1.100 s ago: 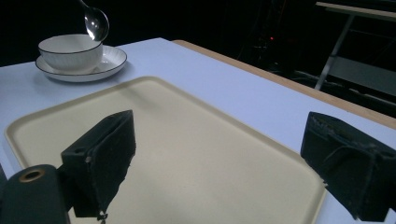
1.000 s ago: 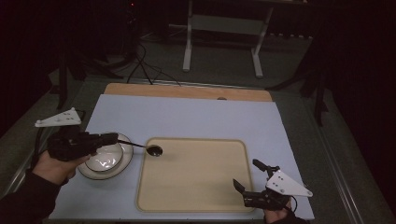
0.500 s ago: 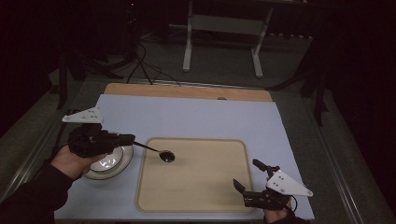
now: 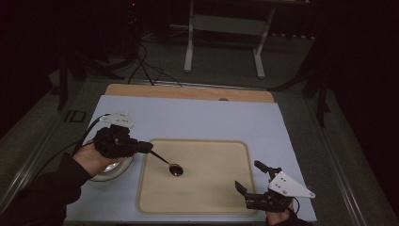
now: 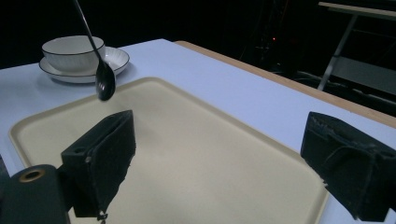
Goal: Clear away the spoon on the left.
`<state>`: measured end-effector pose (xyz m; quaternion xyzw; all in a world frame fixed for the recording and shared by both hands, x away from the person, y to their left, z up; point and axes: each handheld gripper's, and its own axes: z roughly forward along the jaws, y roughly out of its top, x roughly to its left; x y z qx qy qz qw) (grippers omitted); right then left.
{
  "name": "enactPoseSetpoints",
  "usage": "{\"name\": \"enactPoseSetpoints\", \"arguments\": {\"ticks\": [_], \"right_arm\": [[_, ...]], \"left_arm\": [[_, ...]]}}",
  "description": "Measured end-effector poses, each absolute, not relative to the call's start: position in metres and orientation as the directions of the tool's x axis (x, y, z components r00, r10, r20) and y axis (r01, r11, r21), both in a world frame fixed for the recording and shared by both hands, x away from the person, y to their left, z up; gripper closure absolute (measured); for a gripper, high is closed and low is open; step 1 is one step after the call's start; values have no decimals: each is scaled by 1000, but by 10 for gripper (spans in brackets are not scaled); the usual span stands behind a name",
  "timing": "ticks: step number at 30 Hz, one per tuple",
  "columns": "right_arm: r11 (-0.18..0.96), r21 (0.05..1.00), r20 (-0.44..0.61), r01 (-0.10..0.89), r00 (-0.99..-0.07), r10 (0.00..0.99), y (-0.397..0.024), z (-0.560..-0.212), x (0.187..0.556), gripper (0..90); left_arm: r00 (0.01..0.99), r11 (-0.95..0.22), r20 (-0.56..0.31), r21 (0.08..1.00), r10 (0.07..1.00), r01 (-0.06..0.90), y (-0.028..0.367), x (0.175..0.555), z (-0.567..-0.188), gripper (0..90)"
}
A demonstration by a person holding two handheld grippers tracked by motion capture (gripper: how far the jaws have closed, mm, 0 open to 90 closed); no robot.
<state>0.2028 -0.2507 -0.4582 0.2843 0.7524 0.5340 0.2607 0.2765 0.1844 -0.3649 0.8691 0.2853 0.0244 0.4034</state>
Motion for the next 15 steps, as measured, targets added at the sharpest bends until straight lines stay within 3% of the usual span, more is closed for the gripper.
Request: {"name": "enactPoseSetpoints", "arguments": {"ticks": [15], "right_arm": [[268,951,-87,152,-702,706,-251,-458,203,104]], "left_arm": [[868,-617,-235,623,438,480,166,290,-379,895]]}}
